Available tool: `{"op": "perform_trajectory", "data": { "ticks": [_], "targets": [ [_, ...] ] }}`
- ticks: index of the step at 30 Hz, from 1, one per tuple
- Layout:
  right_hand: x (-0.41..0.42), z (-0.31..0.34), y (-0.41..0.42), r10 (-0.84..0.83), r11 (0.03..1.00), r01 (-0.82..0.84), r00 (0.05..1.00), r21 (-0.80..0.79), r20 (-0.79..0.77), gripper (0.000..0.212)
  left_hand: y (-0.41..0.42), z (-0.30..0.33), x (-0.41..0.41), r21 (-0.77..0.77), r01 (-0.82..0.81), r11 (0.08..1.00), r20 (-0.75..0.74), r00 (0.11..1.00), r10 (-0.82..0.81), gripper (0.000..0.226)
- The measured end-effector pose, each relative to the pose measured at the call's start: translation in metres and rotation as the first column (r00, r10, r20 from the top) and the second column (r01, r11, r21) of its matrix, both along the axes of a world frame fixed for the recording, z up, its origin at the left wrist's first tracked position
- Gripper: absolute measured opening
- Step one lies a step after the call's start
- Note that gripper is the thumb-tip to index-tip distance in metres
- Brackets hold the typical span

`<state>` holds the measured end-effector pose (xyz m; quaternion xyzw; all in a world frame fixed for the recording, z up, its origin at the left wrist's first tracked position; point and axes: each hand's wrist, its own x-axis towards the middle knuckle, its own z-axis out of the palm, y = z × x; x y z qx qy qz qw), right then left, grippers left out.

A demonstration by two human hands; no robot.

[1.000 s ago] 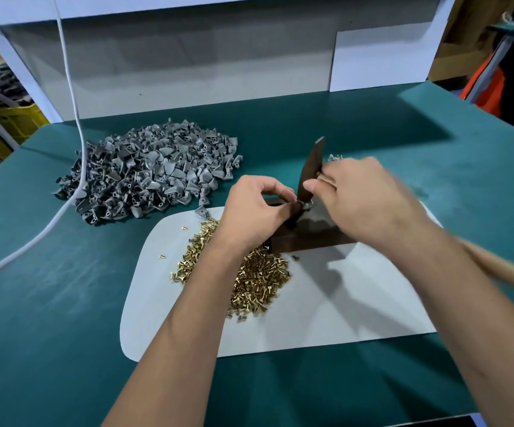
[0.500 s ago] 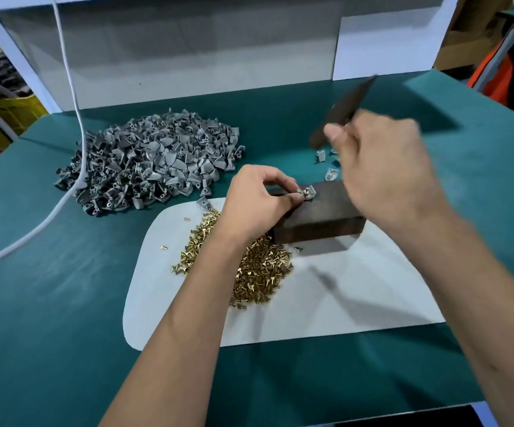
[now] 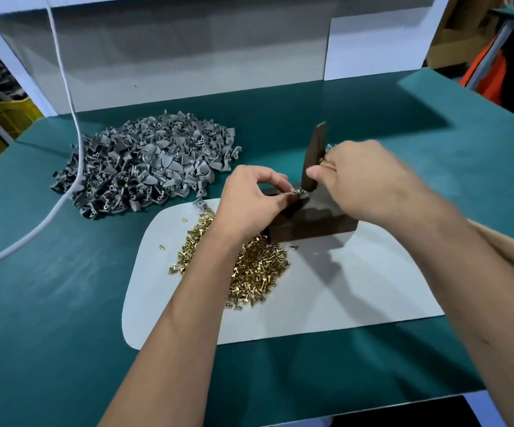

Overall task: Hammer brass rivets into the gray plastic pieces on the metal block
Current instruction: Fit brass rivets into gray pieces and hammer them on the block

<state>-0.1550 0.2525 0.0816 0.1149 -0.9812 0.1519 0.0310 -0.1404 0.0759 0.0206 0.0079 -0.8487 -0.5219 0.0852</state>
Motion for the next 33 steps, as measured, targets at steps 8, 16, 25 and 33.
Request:
{"op": "perform_trajectory", "data": {
  "ticks": [8, 16, 25, 33],
  "targets": [
    [-0.011, -0.021, 0.043, -0.304, 0.949, 0.295, 0.95, -0.114, -0.071, 0.028, 0.003, 0.004, 0.002, 0.07, -0.02, 0.997, 0.029, 0.999, 0.018, 0.015],
    [-0.009, -0.057, 0.045, -0.429, 0.903, 0.428, 0.903, -0.028, -0.005, 0.018, 0.004, 0.003, 0.002, 0.175, -0.01, 0.985, 0.052, 0.999, 0.001, 0.014],
    [-0.002, -0.04, 0.024, -0.287, 0.95, 0.244, 0.928, -0.194, -0.238, 0.025, 0.006, 0.003, 0.002, 0.182, -0.002, 0.983, 0.044, 0.999, -0.006, 0.017],
    [-0.009, -0.026, -0.004, 0.226, 0.902, -0.315, 0.927, -0.295, -0.298, 0.022, 0.011, 0.006, 0.0, 0.184, -0.033, 0.982, -0.073, 0.996, 0.047, 0.014]
  ]
}}
